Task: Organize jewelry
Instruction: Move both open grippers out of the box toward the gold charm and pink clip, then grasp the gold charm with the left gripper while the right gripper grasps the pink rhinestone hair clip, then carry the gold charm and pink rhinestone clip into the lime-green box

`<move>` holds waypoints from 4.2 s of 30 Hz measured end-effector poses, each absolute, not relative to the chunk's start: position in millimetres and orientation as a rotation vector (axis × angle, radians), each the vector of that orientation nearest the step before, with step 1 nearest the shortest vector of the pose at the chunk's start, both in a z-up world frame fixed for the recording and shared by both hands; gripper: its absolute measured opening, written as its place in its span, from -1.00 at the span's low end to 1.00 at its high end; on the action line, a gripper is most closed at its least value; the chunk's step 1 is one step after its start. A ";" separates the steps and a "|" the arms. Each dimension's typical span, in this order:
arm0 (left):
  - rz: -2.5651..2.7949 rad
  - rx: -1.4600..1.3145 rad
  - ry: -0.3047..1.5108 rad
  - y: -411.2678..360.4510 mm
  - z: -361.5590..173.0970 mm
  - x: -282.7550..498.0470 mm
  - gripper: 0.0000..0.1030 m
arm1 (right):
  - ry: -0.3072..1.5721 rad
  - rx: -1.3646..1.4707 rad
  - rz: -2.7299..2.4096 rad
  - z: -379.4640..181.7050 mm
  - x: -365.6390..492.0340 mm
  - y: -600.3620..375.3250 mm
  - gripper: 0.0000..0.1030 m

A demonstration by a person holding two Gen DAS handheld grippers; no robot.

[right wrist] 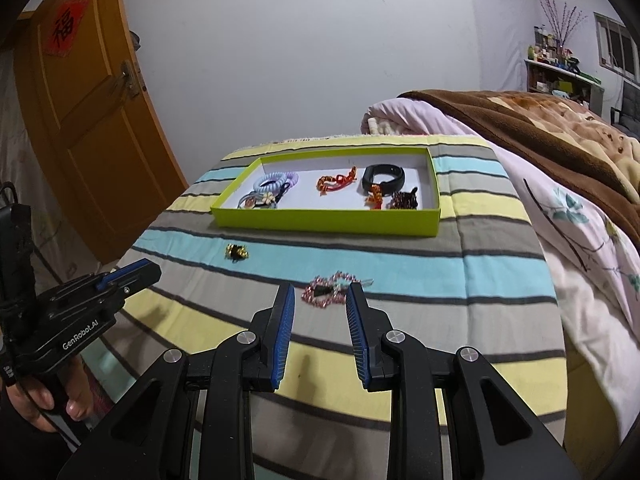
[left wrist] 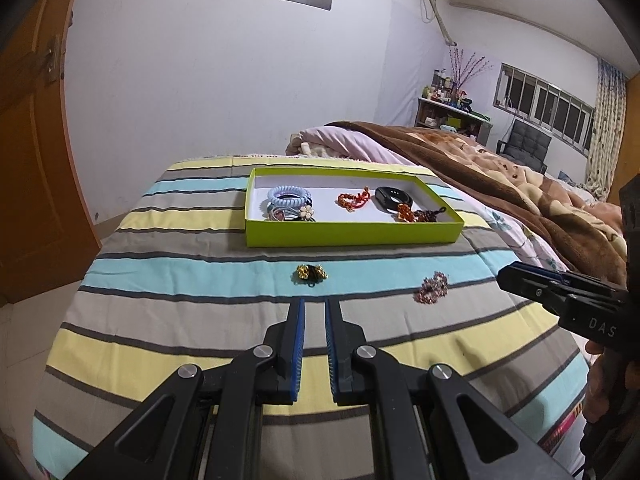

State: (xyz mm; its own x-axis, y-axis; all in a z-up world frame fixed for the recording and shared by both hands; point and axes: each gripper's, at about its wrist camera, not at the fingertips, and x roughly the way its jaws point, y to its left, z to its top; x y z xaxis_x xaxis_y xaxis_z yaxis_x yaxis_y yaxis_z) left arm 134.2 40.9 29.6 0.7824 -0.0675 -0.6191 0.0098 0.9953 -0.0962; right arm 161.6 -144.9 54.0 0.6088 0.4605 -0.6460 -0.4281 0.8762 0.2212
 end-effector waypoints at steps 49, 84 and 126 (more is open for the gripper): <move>-0.046 -0.120 0.724 71.1 9.8 194.3 -0.55 | 0.969 0.116 0.425 5.9 225.2 -98.3 -0.15; -0.113 -0.120 0.870 49.8 -19.5 245.2 -0.43 | 0.967 -0.014 0.483 4.1 228.6 -104.8 -0.31; -0.157 -0.056 0.690 32.0 39.7 224.8 -0.54 | 0.820 0.029 0.519 56.7 225.4 -136.9 -0.31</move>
